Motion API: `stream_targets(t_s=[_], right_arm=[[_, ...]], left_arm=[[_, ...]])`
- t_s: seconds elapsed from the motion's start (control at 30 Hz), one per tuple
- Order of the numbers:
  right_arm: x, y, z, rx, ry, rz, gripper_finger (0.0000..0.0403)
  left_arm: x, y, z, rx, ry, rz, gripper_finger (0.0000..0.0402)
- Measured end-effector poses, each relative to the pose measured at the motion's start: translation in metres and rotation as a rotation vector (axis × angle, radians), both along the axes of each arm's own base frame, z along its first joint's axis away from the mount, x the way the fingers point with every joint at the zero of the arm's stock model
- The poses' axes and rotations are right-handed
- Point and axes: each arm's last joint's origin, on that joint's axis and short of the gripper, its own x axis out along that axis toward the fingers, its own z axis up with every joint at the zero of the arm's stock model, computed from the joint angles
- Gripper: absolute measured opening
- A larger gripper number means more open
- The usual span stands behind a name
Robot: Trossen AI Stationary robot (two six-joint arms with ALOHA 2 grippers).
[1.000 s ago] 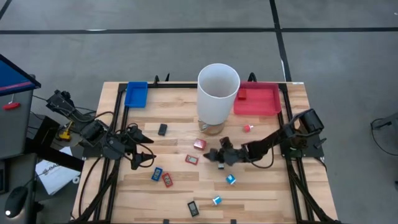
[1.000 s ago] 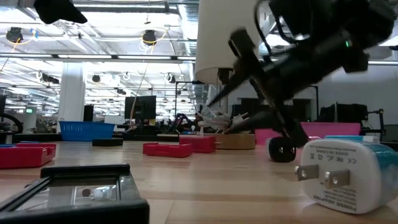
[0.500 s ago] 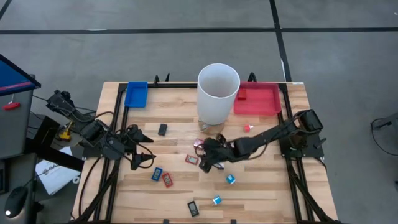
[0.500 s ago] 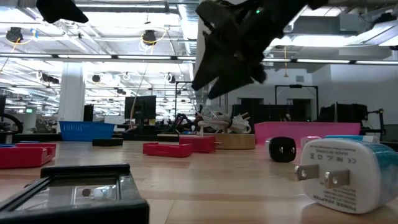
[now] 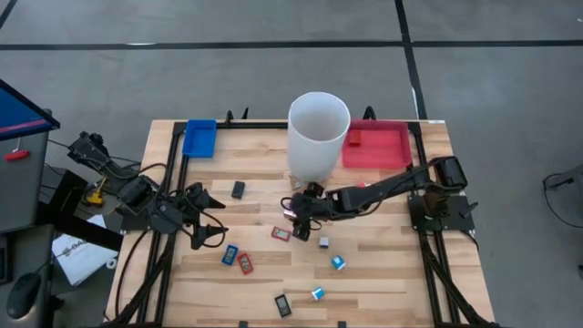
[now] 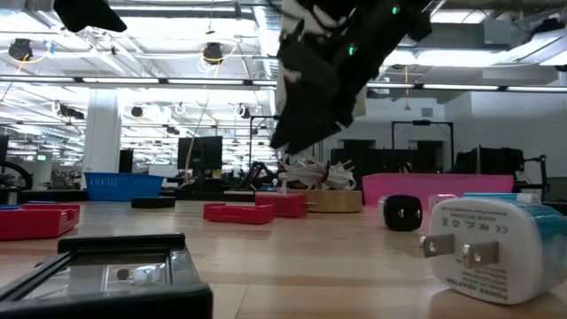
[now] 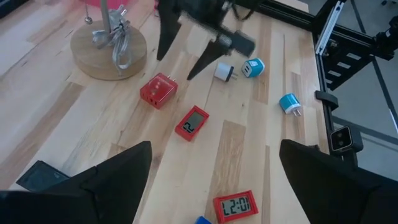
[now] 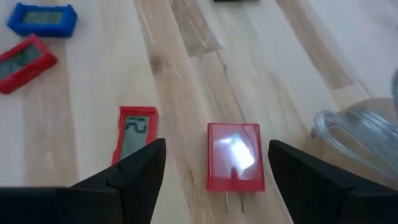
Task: Pick & Place Office items
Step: Put the red charger adapter into the pink bin
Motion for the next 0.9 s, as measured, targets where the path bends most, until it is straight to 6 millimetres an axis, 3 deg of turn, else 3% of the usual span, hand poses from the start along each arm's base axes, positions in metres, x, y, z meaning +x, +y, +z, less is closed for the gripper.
stream_targets(t_s=[0.43,0.9], right_arm=[[0.011,0.003,-0.042,0.003,0.067,0.001,0.0277],[0.009,0.008,-0.044,-0.004,0.066,-0.088,0.0277]], left_arm=[[0.000,-0.001,0.001,-0.014,-0.001,-0.011,0.0351],[0.001,-0.001,0.001,-0.025,-0.004,-0.018,0.0351]])
